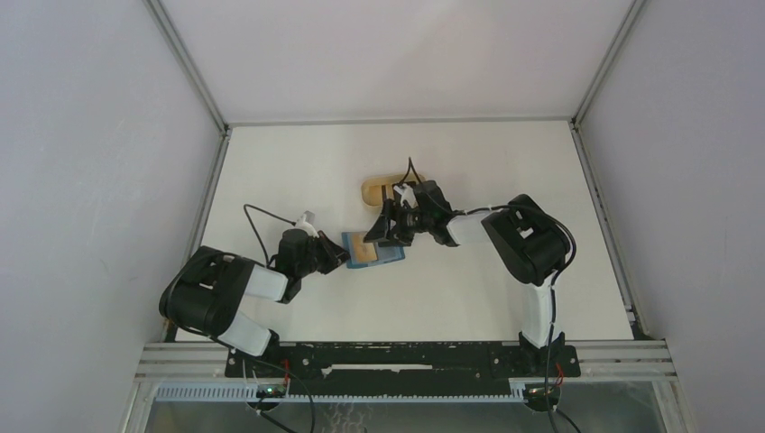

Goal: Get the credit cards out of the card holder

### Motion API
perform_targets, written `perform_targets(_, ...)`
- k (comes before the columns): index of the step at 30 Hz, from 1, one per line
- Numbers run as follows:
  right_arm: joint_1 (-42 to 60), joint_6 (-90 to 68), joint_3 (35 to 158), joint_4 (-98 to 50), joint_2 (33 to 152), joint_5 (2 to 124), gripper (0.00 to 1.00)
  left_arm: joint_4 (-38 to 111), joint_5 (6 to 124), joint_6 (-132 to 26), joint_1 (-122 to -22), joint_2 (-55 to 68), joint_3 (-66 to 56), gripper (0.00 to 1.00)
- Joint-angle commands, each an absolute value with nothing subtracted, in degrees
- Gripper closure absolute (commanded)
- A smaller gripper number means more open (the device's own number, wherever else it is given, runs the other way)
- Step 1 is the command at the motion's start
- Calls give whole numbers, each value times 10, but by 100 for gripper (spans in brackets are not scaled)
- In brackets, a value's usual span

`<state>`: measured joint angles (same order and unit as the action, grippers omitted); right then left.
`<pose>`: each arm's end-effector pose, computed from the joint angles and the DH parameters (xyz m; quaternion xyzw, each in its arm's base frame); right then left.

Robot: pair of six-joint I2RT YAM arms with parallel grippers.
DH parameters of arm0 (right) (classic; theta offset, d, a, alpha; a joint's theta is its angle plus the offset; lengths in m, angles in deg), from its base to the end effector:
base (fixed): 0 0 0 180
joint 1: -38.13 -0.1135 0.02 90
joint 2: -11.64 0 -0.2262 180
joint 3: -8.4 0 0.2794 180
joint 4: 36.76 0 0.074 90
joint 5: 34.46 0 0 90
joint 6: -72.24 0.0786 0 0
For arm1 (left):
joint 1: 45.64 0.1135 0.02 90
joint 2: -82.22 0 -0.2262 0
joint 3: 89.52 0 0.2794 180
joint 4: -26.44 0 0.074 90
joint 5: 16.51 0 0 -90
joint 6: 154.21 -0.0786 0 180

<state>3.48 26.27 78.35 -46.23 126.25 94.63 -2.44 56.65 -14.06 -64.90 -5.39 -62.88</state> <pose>0.3200 0.2814 0.0450 -0.0851 0.8464 0.5047 0.1472 0.2498 -0.1114 0.0159 -0.1622 0.8532 -0.3780 0.3208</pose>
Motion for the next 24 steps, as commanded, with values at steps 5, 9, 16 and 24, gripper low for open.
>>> perform_targets(5,17,270,797,-445,1280,944,20,71,600,-161,-653,-83,-634,100)
perform_targets(9,17,290,796,-455,1299,957,20,73,603,-160,-654,-79,-637,100)
perform_targets(16,22,355,793,-514,1342,999,19,80,607,-160,-655,-70,-640,100)
perform_targets(24,20,425,778,-635,1354,1046,19,82,607,-160,-656,-71,-639,100)
